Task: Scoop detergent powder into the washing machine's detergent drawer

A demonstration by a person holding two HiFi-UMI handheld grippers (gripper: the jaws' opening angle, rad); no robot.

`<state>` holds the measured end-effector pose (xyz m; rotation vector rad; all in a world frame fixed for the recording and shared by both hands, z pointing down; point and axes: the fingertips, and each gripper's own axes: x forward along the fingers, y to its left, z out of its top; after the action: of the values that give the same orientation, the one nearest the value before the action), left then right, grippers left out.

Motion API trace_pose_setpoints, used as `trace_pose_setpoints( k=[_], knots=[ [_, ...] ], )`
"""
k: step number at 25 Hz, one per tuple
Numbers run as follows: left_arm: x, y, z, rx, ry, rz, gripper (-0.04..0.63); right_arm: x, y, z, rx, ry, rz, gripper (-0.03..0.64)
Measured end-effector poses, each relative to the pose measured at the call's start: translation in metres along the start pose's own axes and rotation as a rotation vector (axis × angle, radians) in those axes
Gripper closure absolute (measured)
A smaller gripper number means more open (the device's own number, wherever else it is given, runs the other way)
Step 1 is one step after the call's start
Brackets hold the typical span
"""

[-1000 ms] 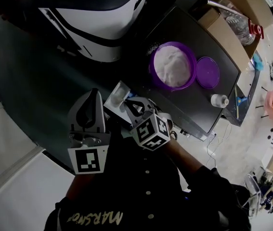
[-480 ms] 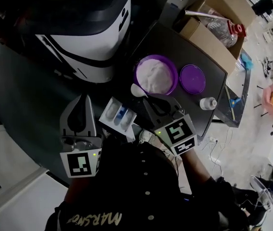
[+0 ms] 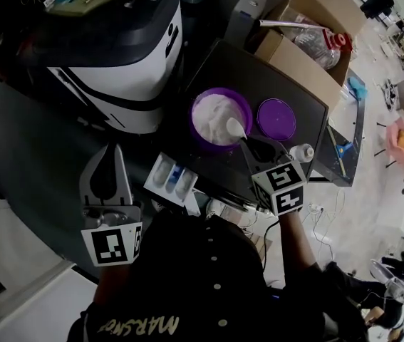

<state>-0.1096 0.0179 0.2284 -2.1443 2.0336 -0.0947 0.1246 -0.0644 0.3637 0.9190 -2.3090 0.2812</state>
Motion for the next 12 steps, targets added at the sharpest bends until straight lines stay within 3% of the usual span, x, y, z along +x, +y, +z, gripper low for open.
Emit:
trace_pose_setpoints(
  k=[7,12],
  knots=[
    [0.000,0.000,-0.003,-0.001,0.012,0.002,0.588,0.013,-0.003,-0.022,-0.031,0.083,-0.038,0.581],
    [0.000,0.003,-0.005,-0.004,0.019,0.010,0.588,0.016,-0.003,-0.020,-0.036,0.080,-0.035,0.578]
  ],
)
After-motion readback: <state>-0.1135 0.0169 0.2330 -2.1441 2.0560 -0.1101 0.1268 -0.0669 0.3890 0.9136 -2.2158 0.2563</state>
